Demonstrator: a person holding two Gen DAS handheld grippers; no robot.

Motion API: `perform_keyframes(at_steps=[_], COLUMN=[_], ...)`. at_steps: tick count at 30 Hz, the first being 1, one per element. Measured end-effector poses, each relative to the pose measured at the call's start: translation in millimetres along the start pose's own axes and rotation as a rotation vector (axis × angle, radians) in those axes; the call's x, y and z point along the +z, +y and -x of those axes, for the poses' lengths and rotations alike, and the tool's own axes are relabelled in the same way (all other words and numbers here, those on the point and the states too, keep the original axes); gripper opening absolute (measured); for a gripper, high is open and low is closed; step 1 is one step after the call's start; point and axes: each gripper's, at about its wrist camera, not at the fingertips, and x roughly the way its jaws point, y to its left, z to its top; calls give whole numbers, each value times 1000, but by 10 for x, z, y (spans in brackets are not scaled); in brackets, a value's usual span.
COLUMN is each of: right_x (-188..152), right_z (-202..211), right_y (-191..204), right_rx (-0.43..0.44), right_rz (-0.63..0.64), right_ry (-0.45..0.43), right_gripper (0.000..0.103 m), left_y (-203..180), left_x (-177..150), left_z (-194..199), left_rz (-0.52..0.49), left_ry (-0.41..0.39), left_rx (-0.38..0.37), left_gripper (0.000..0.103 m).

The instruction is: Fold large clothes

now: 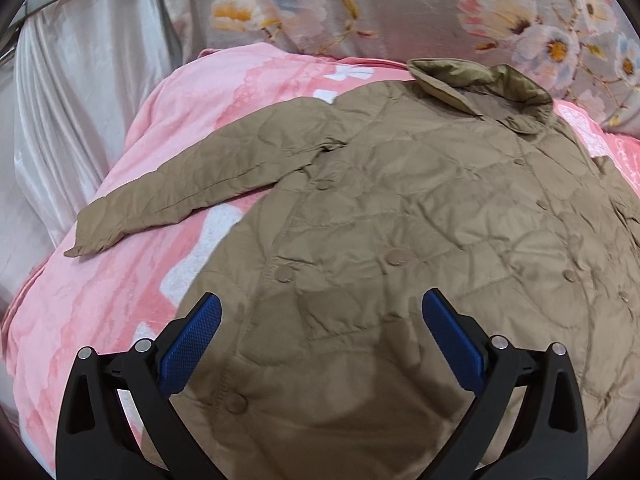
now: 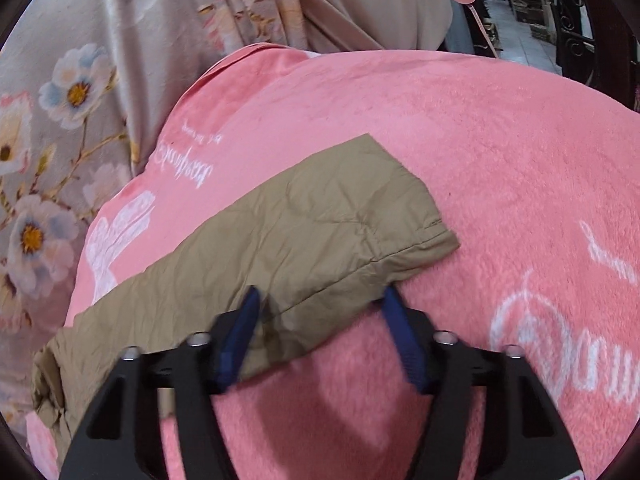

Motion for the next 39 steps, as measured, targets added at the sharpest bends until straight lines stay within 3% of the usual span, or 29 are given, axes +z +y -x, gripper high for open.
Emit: perform_keyframes(at_steps=[2,6,11,16,21,28,32,34,36,39], right_x=[52,-10,-551,-1573,-2522,-3589,-3925,-3953,-3889,-3791], right_z=[56,574,1298,1699,1700,1481,1422,1445,1523,1661], right_y=[202,1012,2233,3190,3706,3910,3835,3760,3676,3500], right_rx=[4,64,309,529,635,658,632,651,728,764], right_rz=[46,293,597,881,1037,1179,1243,1243,1206,1184], right_ry=[-18,-175,-243,-177,-41,158,192,212,251,239], right_gripper=[9,6,6,5,5,7,14,24,63,66], left_y=[65,241,418,547,681,795,830,844,855,851], left_x=[13,20,-22,-94,-145,-175,-144,-111,-57,51], left_z=[-36,-95,-124,-147,-182,-220,-226,-213,-179,-111], left_rz=[10,42,85,107,133,157,171,184,208,251], left_ry=[8,19,32,49,64,68,66,62,55,37], left_rx=[15,69,89,82,63,12,-40,-79,-146,-267], left_gripper=[98,98,98,98,98,98,98,98,98,98])
